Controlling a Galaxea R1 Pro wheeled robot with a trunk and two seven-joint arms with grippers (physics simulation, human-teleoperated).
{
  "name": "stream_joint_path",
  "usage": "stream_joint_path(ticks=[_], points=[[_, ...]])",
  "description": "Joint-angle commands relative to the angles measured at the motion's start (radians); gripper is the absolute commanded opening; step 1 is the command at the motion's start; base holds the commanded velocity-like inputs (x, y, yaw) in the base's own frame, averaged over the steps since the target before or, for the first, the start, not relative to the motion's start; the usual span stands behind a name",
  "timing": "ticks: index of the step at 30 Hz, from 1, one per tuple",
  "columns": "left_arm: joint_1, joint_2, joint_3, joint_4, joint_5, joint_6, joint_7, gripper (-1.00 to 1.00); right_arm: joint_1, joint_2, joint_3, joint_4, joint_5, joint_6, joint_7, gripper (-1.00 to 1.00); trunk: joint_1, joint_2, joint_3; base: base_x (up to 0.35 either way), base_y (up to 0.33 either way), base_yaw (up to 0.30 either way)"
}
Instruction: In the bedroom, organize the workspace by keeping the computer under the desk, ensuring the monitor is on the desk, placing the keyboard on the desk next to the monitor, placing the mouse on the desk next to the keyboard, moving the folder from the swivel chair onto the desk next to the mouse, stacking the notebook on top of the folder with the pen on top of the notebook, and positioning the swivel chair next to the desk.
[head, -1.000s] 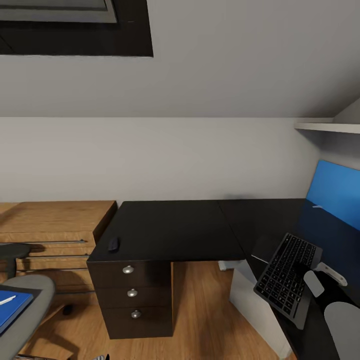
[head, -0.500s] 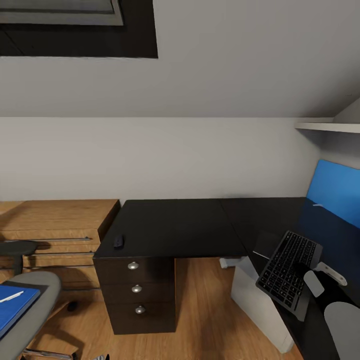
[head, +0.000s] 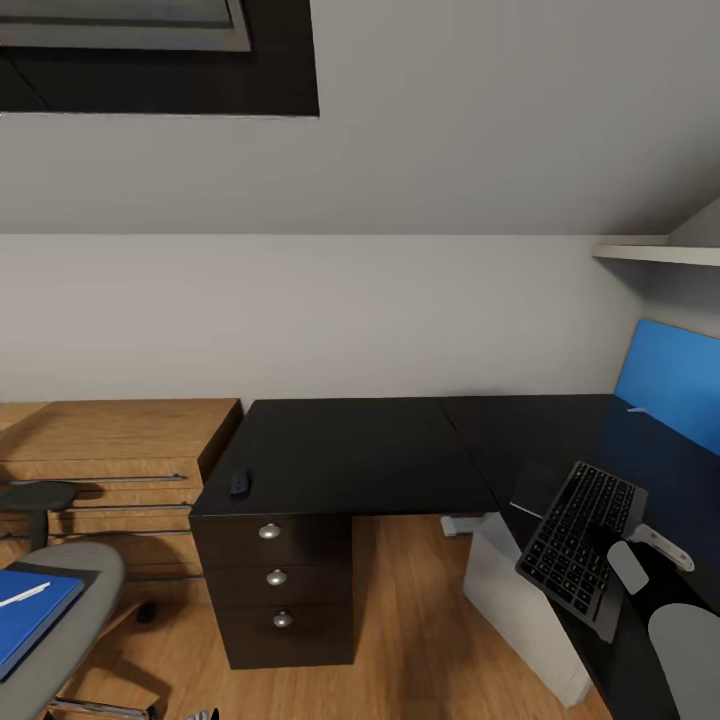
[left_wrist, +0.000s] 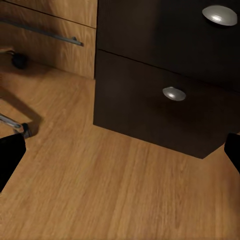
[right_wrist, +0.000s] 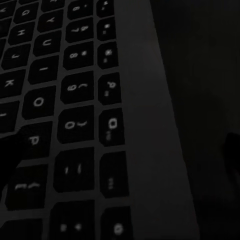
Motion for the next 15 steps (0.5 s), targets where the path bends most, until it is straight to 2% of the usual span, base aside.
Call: stream_joint_path(ticks=[1,5,15], points=[[-0.001,0.001,-0.008,0.0,0.006,-0.004,0.006,1.0,0.0,0.001,-0.004,0.003,-0.025,0.006,-0.004,1.0,0.0,-0.001,-0.001,0.0,0.138,0.0],[-0.001,0.001,-0.008,0.0,0.006,-0.004,0.006,1.0,0.0,0.001,-0.004,0.003,-0.025,0.006,-0.003,1.0,0.0,-0.001,-0.001,0.0,0.132,0.0],[-0.001,0.001,-0.009,0.0,0.006,-0.004,0.006,1.0,0.0,0.001,-0.004,0.003,-0.024,0.006,-0.003,1.0,0.0,-0.001,-0.001,-0.006,0.03,0.0]])
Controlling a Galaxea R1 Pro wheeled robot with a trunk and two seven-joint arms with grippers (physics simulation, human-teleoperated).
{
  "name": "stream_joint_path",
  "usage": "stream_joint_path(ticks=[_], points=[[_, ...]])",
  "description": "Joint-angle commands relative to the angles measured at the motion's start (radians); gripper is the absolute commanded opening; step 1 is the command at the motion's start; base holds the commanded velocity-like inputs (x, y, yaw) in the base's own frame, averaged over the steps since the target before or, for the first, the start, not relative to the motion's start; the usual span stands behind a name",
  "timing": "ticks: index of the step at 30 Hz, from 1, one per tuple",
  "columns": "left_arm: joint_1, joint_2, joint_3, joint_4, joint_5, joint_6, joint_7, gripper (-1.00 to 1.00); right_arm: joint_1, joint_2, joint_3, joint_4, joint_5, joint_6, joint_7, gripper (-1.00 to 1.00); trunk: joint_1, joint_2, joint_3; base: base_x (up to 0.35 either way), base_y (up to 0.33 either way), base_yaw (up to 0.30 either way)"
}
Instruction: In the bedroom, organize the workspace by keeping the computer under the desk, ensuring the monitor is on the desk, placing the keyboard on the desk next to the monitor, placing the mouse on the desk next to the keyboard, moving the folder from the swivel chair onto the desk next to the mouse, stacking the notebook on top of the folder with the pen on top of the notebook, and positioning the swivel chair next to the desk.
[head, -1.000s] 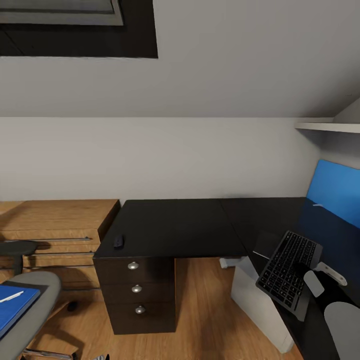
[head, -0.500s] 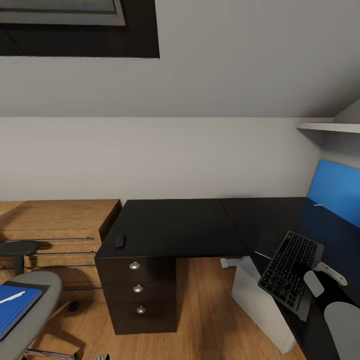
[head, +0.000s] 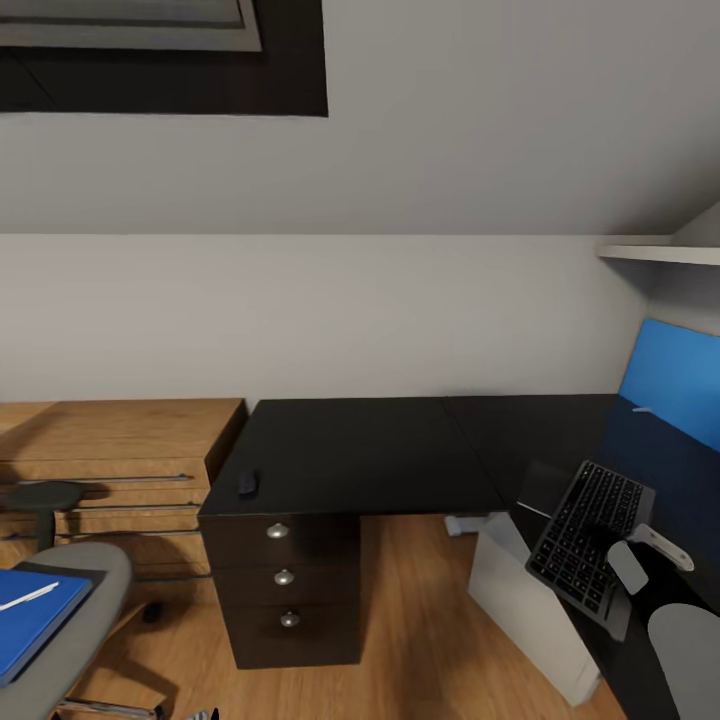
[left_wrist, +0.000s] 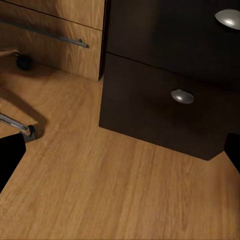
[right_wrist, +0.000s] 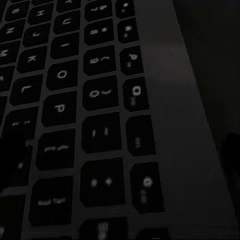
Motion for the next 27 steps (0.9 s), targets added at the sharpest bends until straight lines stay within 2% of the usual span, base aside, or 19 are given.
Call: stream_joint_path(ticks=[1,13,18,27], points=[[-0.001,0.001,-0.008,0.0,0.006,-0.004,0.006,1.0,0.0,0.001,-0.005,0.001,-0.027,0.007,-0.005,1.0,0.0,-0.001,-0.001,-0.083,0.165,0.0],[-0.001,0.001,-0.008,0.0,0.006,-0.004,0.006,1.0,0.0,0.001,-0.005,0.001,-0.027,0.007,-0.004,1.0,0.0,-0.001,-0.001,-0.026,0.047,0.0],[-0.001,0.001,-0.008,0.0,0.005,-0.005,0.006,1.0,0.0,0.002,-0.005,0.001,-0.027,0.007,-0.004,1.0,0.0,-0.001,-0.001,0.0,0.17,0.0],[-0.001,0.001,-0.009,0.0,0.004,-0.005,0.006,1.0,0.0,0.002,-0.004,0.001,-0.026,0.007,-0.004,1.0,0.0,-0.001,-0.001,0.0,0.019,0.0]])
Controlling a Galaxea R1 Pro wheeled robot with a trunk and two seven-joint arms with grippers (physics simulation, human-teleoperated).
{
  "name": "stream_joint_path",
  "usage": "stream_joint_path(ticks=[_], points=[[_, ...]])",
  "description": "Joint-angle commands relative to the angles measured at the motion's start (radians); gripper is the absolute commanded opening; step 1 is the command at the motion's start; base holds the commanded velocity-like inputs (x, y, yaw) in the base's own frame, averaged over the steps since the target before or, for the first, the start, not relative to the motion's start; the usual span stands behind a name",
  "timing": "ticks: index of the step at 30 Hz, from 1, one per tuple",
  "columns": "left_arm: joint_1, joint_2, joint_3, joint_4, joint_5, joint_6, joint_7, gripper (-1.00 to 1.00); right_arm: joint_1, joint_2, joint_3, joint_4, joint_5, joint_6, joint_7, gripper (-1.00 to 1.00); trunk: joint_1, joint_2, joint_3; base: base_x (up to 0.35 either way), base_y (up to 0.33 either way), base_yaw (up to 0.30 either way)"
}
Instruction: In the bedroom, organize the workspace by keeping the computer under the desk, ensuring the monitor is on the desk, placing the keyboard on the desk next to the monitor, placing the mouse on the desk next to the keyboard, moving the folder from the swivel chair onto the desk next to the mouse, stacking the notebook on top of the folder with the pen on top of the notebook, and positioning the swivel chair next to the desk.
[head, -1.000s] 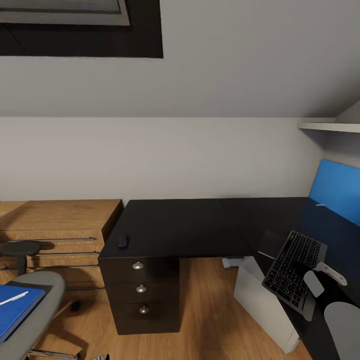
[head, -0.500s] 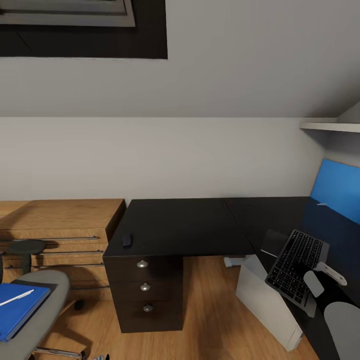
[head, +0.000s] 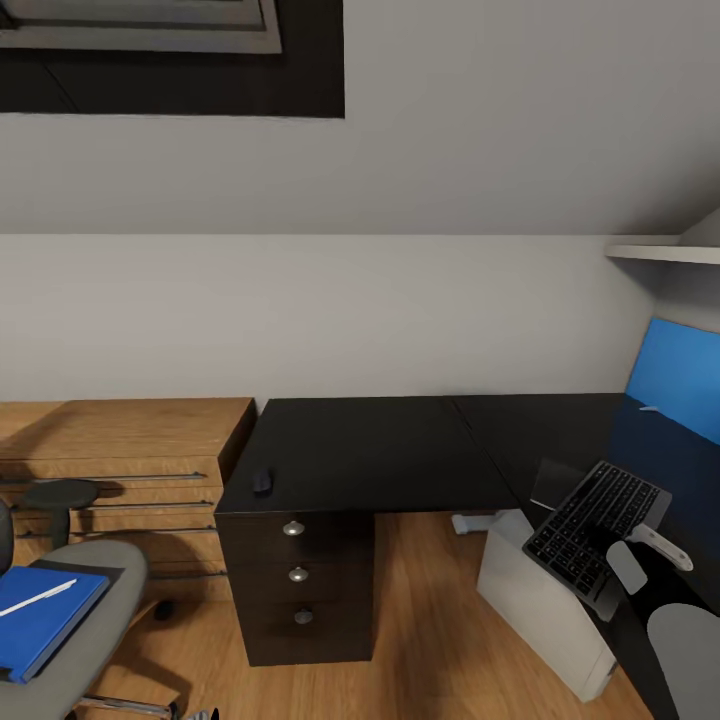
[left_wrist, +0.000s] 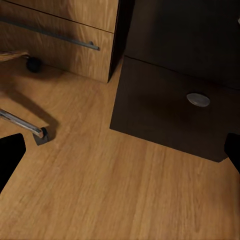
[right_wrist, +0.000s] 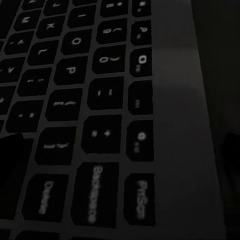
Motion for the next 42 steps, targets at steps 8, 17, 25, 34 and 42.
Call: stream_joint_path(ticks=[8,17,25,34,42], points=[[-0.001,0.001,-0.01,0.0,0.006,-0.004,0.006,1.0,0.0,0.001,-0.004,0.0,-0.026,0.008,-0.006,1.0,0.0,0.0,-0.001,0.0,0.0,0.0],[-0.001,0.0,-0.01,0.0,0.006,-0.004,0.006,1.0,0.0,0.003,-0.005,-0.001,-0.028,0.007,-0.007,1.0,0.0,0.0,-0.001,0.0,0.0,0.0],[-0.001,0.0,-0.008,0.0,0.006,-0.003,0.006,1.0,0.0,0.004,-0.005,-0.002,-0.028,0.007,-0.007,1.0,0.0,0.0,-0.001,0.0,0.0,0.0],[-0.001,0.001,-0.008,0.0,0.007,-0.003,0.006,1.0,0.0,0.004,-0.005,-0.003,-0.028,0.007,-0.007,1.0,0.0,0.0,-0.007,0.0,0.0,0.0],[-0.001,0.001,-0.008,0.0,0.007,-0.003,0.006,1.0,0.0,0.003,-0.005,-0.004,-0.028,0.008,-0.007,1.0,0.0,0.0,-0.018,0.0,0.0,0.0]])
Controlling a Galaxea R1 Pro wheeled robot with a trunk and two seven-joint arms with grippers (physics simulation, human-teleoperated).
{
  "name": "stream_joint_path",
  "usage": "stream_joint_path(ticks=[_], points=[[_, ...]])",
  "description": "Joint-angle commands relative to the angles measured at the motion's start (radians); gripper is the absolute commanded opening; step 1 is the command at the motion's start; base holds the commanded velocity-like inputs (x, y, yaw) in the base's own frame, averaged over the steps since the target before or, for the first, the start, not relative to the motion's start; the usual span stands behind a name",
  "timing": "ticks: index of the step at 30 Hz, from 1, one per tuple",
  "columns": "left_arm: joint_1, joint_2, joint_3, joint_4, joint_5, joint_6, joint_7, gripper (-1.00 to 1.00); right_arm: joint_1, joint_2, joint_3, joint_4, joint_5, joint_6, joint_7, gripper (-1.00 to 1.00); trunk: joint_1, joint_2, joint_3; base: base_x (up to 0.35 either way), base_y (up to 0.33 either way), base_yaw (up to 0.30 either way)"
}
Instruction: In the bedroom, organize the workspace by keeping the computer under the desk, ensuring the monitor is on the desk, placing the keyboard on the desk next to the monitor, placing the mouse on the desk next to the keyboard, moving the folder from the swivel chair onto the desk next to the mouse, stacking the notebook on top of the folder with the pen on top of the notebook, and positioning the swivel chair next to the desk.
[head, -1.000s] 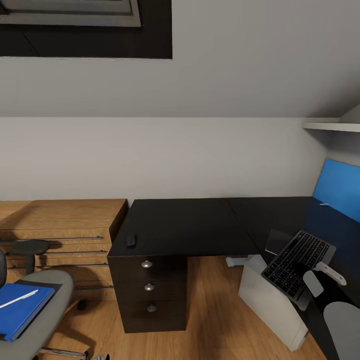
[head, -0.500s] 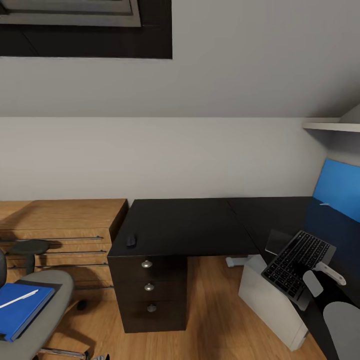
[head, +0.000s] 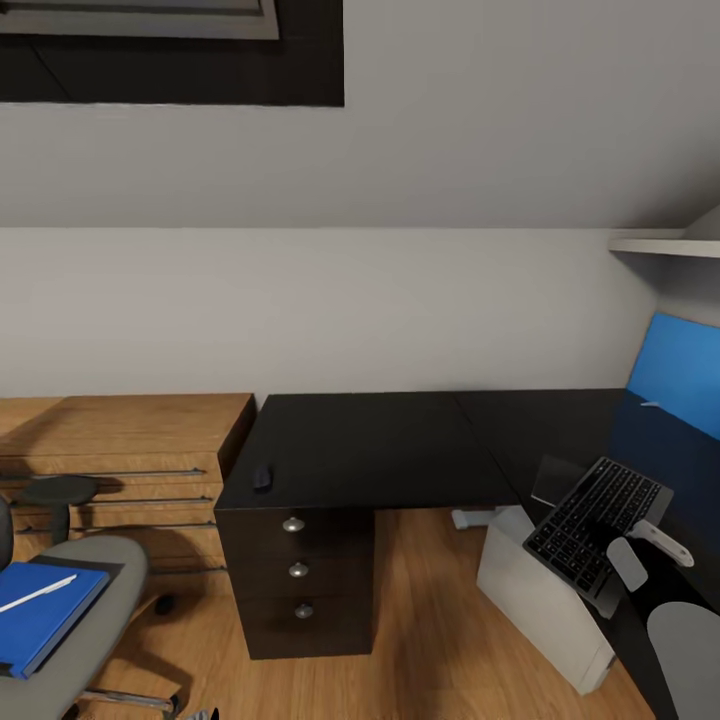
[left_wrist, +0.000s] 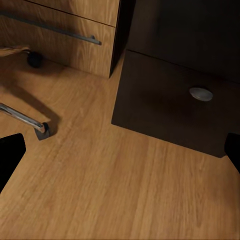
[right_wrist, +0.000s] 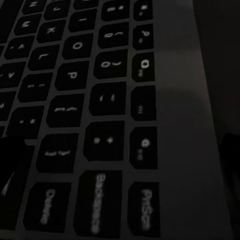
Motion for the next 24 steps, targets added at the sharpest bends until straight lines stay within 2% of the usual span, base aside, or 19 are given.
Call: stream_joint_path(ticks=[1,17,24], points=[[-0.001,0.001,-0.009,0.0,0.006,-0.004,0.006,1.0,0.0,0.0,-0.002,0.023,-0.02,0.005,-0.003,1.0,0.0,0.0,-0.002,0.0,0.0,0.0],[-0.001,0.001,-0.009,0.0,0.006,-0.004,0.006,1.0,0.0,0.0,-0.002,0.027,-0.019,0.004,-0.003,1.0,0.0,0.0,-0.003,-0.002,0.0,0.0],[-0.001,0.001,-0.008,0.0,0.007,-0.004,0.006,1.0,0.0,0.0,-0.002,0.028,-0.019,0.005,-0.003,1.0,0.0,0.0,-0.003,-0.16,0.114,0.0]])
